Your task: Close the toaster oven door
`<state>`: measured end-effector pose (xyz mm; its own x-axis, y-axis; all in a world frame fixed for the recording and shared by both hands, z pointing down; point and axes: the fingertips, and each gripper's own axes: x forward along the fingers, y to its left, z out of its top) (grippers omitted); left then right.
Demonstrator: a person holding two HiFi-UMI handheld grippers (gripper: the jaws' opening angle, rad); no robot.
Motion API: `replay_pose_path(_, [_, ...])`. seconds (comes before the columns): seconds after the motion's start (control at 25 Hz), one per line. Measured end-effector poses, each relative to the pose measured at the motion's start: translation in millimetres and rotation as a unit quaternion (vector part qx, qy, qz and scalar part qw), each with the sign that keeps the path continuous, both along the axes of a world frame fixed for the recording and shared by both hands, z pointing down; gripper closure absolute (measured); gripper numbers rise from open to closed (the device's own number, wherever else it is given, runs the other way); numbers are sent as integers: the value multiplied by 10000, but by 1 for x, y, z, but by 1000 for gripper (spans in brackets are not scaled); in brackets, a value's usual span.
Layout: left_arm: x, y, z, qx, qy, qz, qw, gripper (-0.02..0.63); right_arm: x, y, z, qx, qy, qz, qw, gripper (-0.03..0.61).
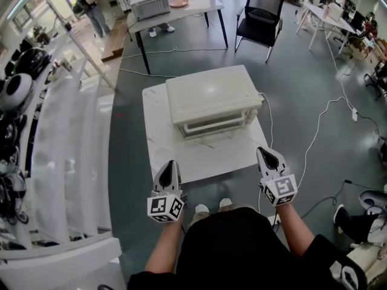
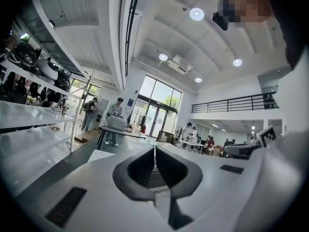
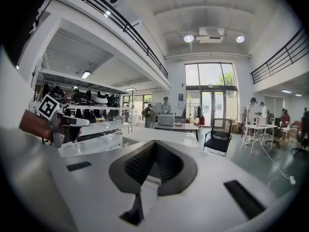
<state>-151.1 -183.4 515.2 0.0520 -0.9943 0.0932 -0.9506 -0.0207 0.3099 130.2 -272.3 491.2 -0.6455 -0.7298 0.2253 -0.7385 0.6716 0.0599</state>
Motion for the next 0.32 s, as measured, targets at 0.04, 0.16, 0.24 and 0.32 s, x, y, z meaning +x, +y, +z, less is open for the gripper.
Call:
replay_pose_path(0.04, [1, 0, 1, -14, -2, 8, 10000, 588, 0, 1, 0, -9, -1, -12, 10000, 557])
replay_pose_path(0.16, [1, -1, 3, -55, 30, 11, 10000, 588, -1, -1, -3, -10, -13, -13, 10000, 557])
replay_pose_path(0.24, [0, -2, 3, -55, 38, 15, 10000, 588, -2, -3, -5, 10, -19, 0, 10000, 557])
replay_pose_path(0.32, [-2, -3, 3, -39, 40, 26, 10000, 588, -3, -5, -7, 36, -27, 10, 10000, 557])
